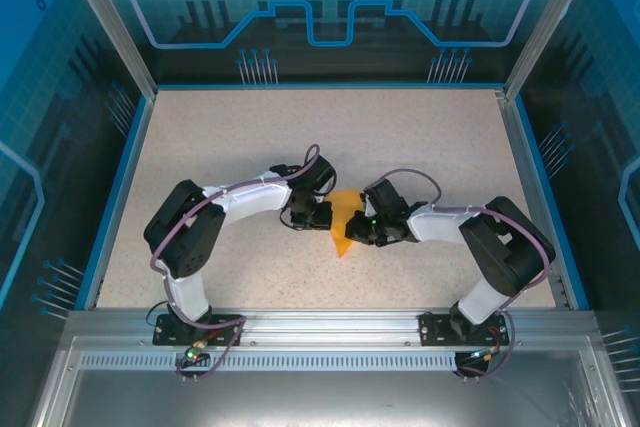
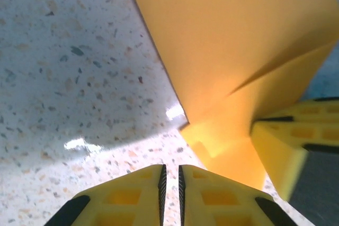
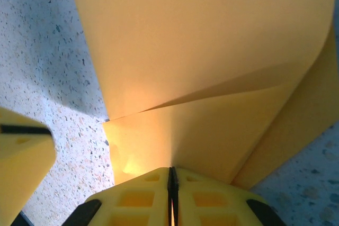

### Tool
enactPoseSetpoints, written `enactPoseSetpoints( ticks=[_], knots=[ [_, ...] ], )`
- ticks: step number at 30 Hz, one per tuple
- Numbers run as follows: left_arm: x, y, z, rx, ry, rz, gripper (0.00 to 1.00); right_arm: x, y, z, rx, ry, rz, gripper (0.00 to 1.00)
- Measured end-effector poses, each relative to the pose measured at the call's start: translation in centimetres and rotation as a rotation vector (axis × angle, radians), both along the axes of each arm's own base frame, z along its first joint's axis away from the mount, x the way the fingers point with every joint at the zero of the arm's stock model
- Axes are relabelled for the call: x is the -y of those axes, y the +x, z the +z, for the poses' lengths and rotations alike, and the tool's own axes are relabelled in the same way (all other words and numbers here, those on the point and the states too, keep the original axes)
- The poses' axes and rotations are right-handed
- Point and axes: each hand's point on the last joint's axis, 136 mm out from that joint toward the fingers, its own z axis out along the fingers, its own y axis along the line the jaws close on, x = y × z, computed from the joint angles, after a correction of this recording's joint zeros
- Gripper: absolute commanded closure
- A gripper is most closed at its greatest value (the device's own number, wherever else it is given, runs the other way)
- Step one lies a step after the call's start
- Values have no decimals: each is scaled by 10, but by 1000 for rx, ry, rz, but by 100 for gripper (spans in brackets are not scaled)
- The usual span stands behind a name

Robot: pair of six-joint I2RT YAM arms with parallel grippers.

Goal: Fold a paper plane with a square sheet of paper (pick it up from the middle)

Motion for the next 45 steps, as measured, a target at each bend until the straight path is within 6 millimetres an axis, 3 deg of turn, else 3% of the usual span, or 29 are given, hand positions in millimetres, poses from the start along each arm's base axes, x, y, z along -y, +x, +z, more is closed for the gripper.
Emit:
enactPoseSetpoints(
  ticks=[3,14,22,27,31,45],
  knots=[
    [7,-4,7,-8,-61,17,84,0,0,0,1,-1,-1,89],
    [14,-8,1,-27,-116,32,84,12,-7,0,12,6,-62,89],
    [42,26,7,16,-143,14,84,12,-7,0,18,18,-75,89],
    [55,46,-5,27,-133,-2,85,13,-7,0,23,21,-75,89],
    [55,49,-25,7,-100,-14,85,13,-7,0,26,21,-76,89],
    [52,54,-26,27,-73,-31,86,27,-8,1,45,-12,-141,88]
  ],
)
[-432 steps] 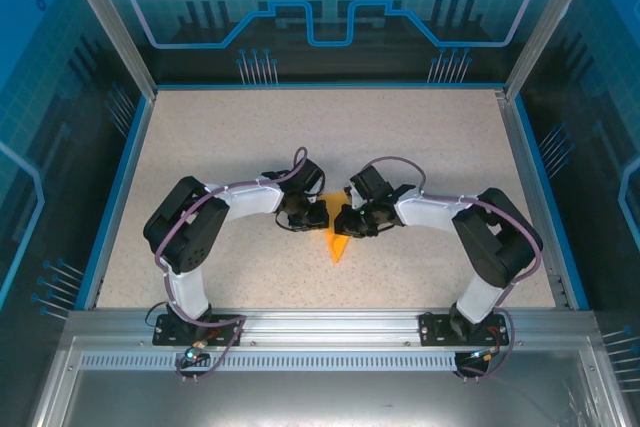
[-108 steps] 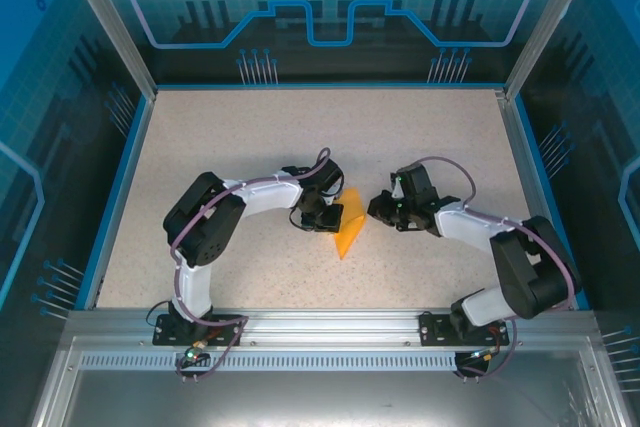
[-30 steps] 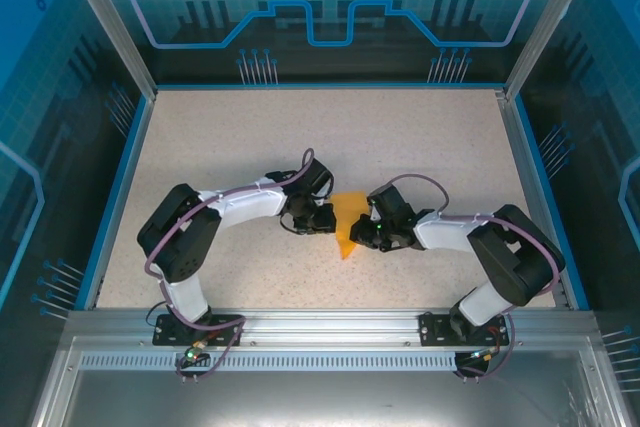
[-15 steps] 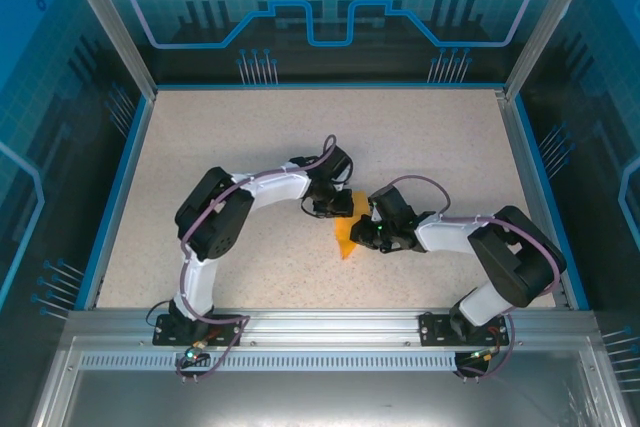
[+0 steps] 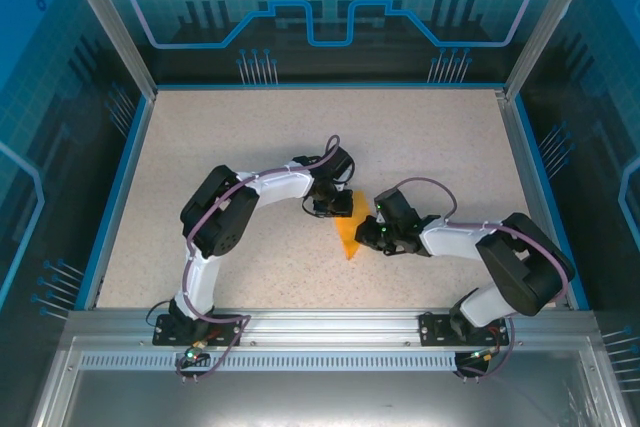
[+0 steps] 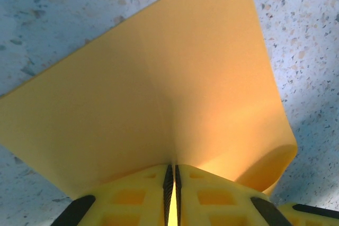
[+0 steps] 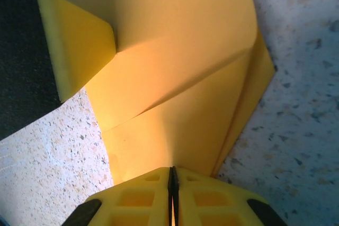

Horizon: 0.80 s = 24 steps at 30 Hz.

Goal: Fold a paper plane with a square sheet of paper (pick it up from the middle)

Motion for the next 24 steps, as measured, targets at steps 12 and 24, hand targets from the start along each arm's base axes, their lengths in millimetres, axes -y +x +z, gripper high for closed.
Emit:
enactPoseSetpoints(
  ticks=[12,24],
  knots=[
    [0,0,0,1,-2,0,85,-2,1,-1,-2,1,11,88],
    [0,-2,-2,2,-12,-2,85,3,2,-1,-11,-13,-28,89]
  ],
)
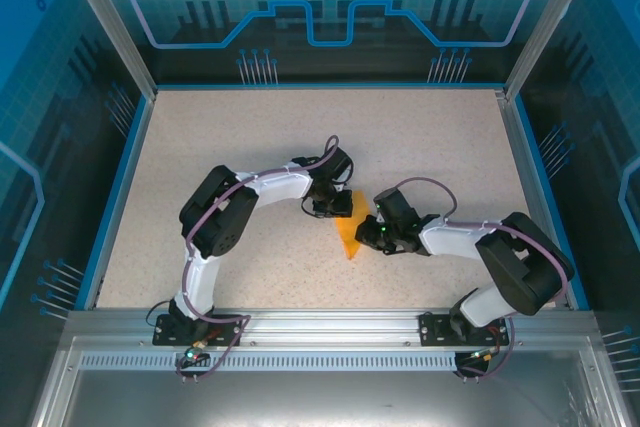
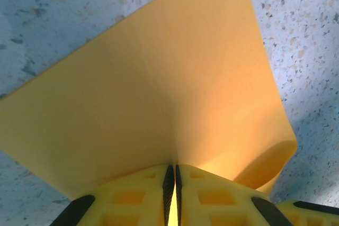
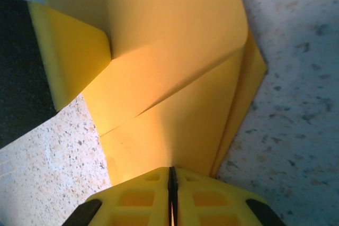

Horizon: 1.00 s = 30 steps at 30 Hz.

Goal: Fold a paper plane with a square sheet of paper (pick it up from the middle)

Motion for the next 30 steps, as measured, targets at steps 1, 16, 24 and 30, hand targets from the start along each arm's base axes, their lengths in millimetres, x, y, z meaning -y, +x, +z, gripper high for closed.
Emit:
enactPoseSetpoints(
  ticks=[1,16,24,30],
  knots=[
    [0,0,0,1,-1,0,86,1,0,0,1,-4,-3,89],
    [0,-3,4,-4,-11,-2,84,1,1,-1,1,-10,1,88],
    [-8,-28,12,-62,-28,-9,84,-2,3,-1,-2,-5,8,88],
    [-6,-41,23,-87,-77,-10,85,-3,3,-1,-1,-3,13,88]
  ],
)
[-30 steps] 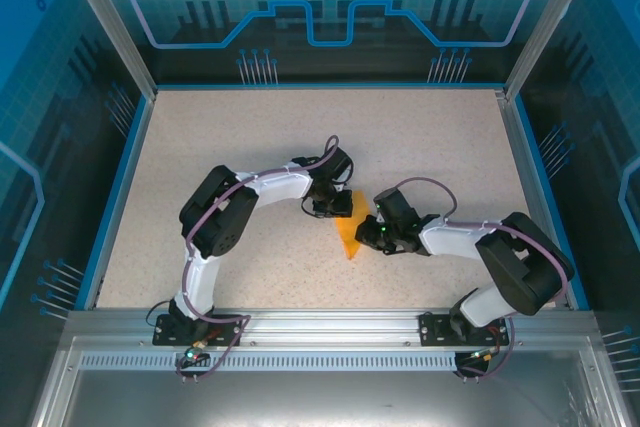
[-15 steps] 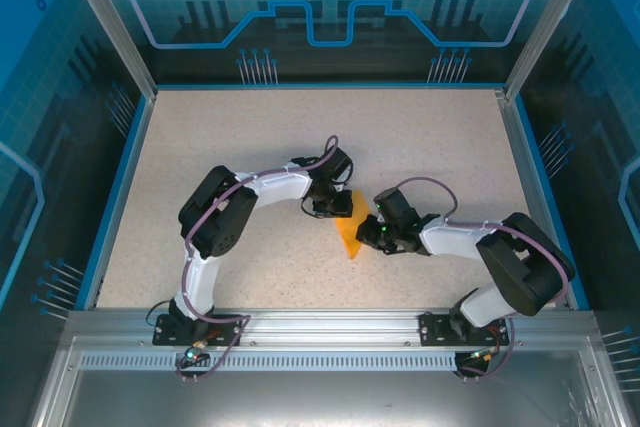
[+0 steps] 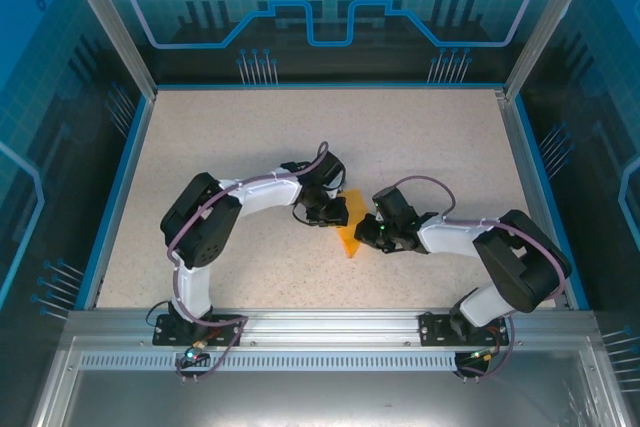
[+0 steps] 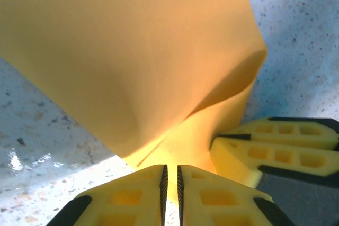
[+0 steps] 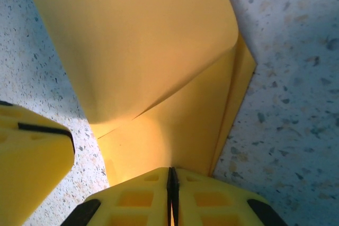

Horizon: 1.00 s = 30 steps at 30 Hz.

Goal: Fold a paper plane with a square sheet of paper (pick it up from the middle)

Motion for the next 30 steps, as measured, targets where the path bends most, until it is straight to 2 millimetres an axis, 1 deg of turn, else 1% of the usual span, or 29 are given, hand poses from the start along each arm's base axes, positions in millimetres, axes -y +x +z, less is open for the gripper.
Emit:
enactPoseSetpoints(
  ticks=[4,9,15,19,25,30],
  knots=[
    [4,-6,-2,-26,-27,2,85,-1,0,0,0,3,2,88],
    [7,-9,-4,-35,-44,-5,86,-1,0,0,0,4,2,88],
    [5,-10,-21,-60,-19,-5,88,-1,0,0,1,4,2,89],
    [4,-10,-22,-55,-12,-5,88,-1,0,0,1,4,2,88],
    [3,-8,-24,-44,2,-15,89,-2,1,4,12,13,13,80],
    [2,-8,-25,-45,12,-26,89,3,-5,10,22,9,17,79]
  ],
)
